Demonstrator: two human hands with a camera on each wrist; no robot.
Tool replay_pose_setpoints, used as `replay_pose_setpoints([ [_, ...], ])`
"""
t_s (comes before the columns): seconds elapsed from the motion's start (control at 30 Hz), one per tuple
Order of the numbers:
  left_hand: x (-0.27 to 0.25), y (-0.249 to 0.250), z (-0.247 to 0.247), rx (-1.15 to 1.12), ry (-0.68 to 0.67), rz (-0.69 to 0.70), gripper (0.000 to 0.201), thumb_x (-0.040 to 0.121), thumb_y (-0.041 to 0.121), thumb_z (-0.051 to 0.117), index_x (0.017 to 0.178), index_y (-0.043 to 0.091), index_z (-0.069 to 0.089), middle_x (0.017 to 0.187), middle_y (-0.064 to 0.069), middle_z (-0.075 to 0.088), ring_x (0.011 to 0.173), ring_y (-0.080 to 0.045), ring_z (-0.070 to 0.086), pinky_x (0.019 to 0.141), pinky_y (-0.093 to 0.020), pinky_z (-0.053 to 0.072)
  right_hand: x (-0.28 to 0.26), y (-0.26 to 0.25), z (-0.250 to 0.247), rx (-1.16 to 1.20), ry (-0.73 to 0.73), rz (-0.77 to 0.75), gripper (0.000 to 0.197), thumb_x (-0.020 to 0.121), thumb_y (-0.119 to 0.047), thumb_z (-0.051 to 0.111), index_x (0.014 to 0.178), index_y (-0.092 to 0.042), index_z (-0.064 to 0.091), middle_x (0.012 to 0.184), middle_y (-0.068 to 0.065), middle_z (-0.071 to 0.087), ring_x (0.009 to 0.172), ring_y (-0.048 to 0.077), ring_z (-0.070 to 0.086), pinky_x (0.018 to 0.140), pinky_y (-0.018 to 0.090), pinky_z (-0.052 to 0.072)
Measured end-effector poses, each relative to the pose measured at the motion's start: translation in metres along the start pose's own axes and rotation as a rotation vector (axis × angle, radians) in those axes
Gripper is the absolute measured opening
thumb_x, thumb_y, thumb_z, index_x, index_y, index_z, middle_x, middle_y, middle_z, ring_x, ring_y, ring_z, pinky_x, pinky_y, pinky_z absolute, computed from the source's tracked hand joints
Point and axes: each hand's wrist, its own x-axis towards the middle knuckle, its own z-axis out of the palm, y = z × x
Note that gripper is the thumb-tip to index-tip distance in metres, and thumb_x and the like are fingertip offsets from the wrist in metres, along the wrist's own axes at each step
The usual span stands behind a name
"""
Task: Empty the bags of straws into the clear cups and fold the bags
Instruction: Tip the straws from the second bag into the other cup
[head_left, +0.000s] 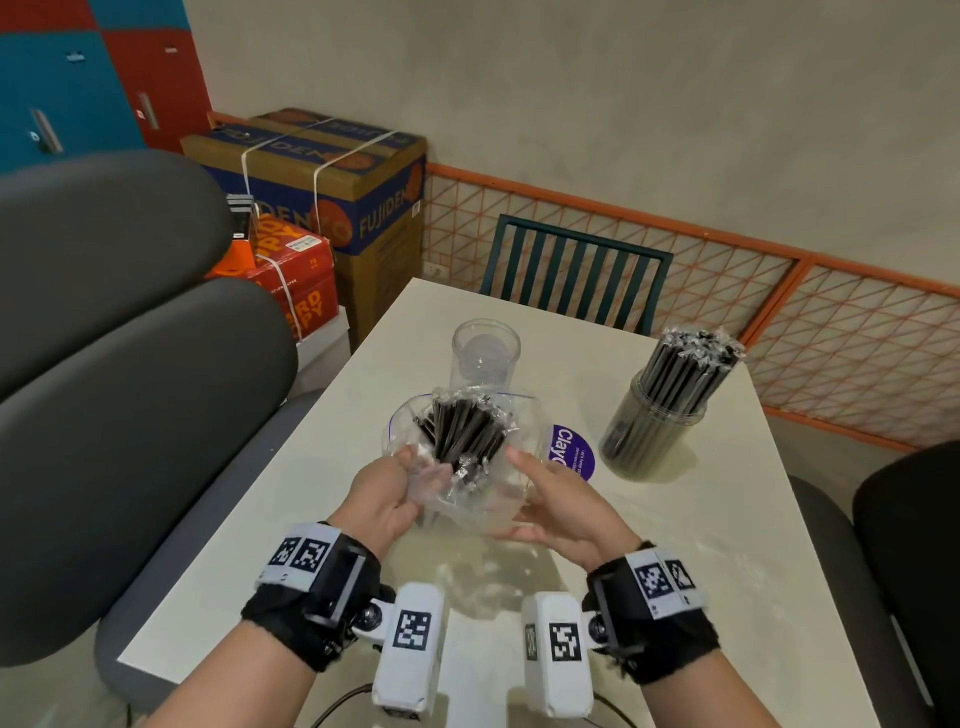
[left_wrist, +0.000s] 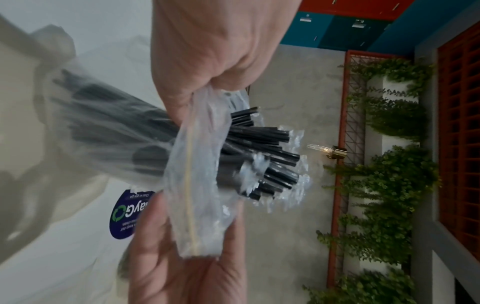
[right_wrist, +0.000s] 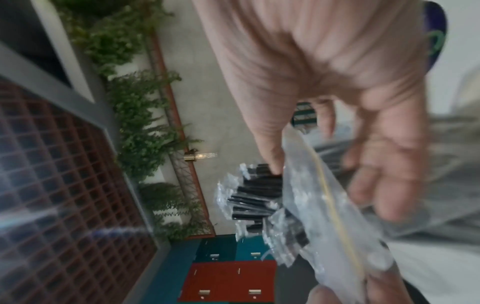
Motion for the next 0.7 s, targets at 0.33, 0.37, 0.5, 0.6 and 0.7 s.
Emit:
replay_pose_setpoints([
  [0.33,-0.014,-0.006,0.004,-0.025,-0.248,-0.171,0.032,0.088,0.010,0.037,0.080,-0.008,0.061,0.076,-0.025,0.061,0.064,-0.029,0.063,0.070,-0.040,0.057,0.019,0.016,-0.011,0.586,-0.150,0.082,0.018,0.077,-0.002,0.053,0.071,-0.014,0.040,0.041,-0.001,0.039,0.027,0.010,0.038,0.029,0.021,0.040],
  [0.37,-0.016,-0.006,0.003,0.053,-0.299,-0.175,0.031,0.083,0.015,0.042,0.080,-0.004,0.067,0.079,-0.023,0.065,0.068,-0.031,0.066,0.079,-0.043,0.054,0.019,0.015,-0.012,0.518,-0.171,0.087,0.010,0.079,-0.013,0.058,0.080,-0.010,0.048,0.045,0.001,0.047,0.028,0.012,0.041,0.029,0.020,0.039],
  [0.5,-0.006,-0.001,-0.008,0.364,-0.276,-0.192,0.028,0.085,0.035,0.056,0.105,0.016,0.060,0.095,-0.014,0.064,0.083,-0.029,0.062,0.079,-0.039,0.053,0.021,0.004,-0.022,0.190,-0.290,0.061,0.064,0.081,-0.064,0.052,0.122,-0.016,0.060,0.115,0.008,0.064,0.096,0.031,0.062,0.072,0.034,0.052],
  [0.6,-0.001,-0.005,-0.013,0.413,-0.149,-0.176,0.034,0.085,0.043,0.060,0.104,0.015,0.057,0.089,-0.015,0.065,0.065,-0.027,0.064,0.054,-0.037,0.058,0.022,-0.003,-0.030,0.020,-0.116,0.026,0.056,0.087,-0.049,0.057,0.129,-0.013,0.056,0.129,0.014,0.061,0.119,0.036,0.057,0.093,0.054,0.050],
  [0.7,0.005,-0.010,-0.013,0.395,-0.085,-0.166,0.046,0.087,0.040,0.058,0.119,0.006,0.055,0.091,-0.019,0.066,0.068,-0.027,0.062,0.057,-0.039,0.056,0.023,-0.008,-0.025,-0.072,0.013,0.015,0.039,0.089,-0.026,0.060,0.122,-0.004,0.057,0.127,0.020,0.061,0.112,0.036,0.061,0.095,0.054,0.049],
])
